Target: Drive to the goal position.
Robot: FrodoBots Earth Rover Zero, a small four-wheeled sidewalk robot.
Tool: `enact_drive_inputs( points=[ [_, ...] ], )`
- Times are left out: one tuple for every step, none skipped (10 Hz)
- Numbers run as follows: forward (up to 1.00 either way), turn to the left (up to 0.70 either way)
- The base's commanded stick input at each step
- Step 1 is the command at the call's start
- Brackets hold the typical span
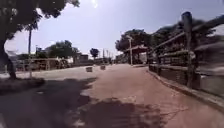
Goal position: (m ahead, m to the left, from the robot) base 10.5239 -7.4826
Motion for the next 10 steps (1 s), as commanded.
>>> enact_drive_inputs(
  points=[
    [1.0,0.01],
    [1.0,-0.08],
    [1.0,-0.26],
    [1.0,-0.3],
    [1.0,-0.1],
    [1.0,0.01],
    [1.0,0.01],
    [1.0,0.01],
    [1.0,0.01],
    [1.0,0.01]
  ],
)
